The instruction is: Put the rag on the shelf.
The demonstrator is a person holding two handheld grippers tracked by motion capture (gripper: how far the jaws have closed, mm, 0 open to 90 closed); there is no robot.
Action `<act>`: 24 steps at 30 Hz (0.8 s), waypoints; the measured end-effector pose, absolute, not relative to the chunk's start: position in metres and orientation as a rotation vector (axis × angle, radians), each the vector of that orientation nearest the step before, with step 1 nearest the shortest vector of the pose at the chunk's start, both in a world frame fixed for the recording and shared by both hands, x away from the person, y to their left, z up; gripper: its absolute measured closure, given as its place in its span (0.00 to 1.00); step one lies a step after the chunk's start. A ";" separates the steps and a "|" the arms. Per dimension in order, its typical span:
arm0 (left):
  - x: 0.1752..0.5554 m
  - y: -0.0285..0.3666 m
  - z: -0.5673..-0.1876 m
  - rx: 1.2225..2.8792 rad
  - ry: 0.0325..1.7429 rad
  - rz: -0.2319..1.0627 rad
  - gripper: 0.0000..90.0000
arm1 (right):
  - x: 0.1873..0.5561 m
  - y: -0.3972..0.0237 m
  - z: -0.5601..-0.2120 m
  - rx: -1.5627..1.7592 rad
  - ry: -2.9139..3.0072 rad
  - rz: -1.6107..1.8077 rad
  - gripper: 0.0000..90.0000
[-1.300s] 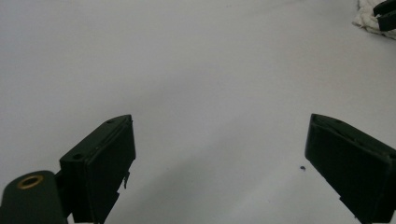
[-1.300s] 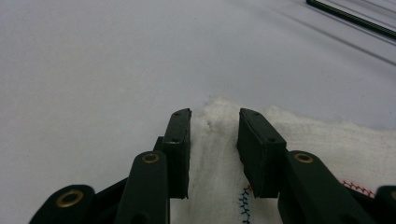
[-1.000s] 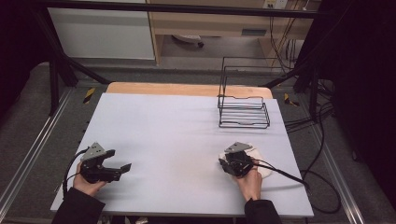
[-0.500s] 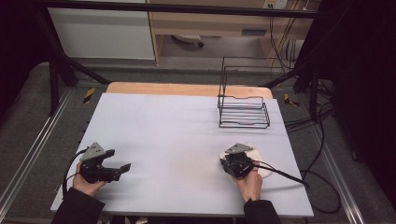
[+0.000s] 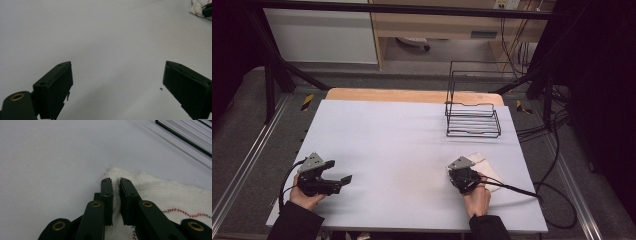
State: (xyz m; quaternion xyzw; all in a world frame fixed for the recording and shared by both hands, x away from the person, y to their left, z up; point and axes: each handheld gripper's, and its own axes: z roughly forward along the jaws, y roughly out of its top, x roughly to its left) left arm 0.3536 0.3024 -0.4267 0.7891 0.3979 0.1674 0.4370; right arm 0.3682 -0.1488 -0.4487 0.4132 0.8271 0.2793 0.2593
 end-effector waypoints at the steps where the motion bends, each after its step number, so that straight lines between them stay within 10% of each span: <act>1: 0.354 0.303 -0.427 1.963 0.991 0.416 0.10 | 0.369 -0.150 -0.448 1.143 2.242 0.772 0.93; 24: 0.354 0.303 -0.427 1.960 0.994 0.414 0.10 | 0.357 -0.145 -0.442 1.097 2.466 1.146 0.95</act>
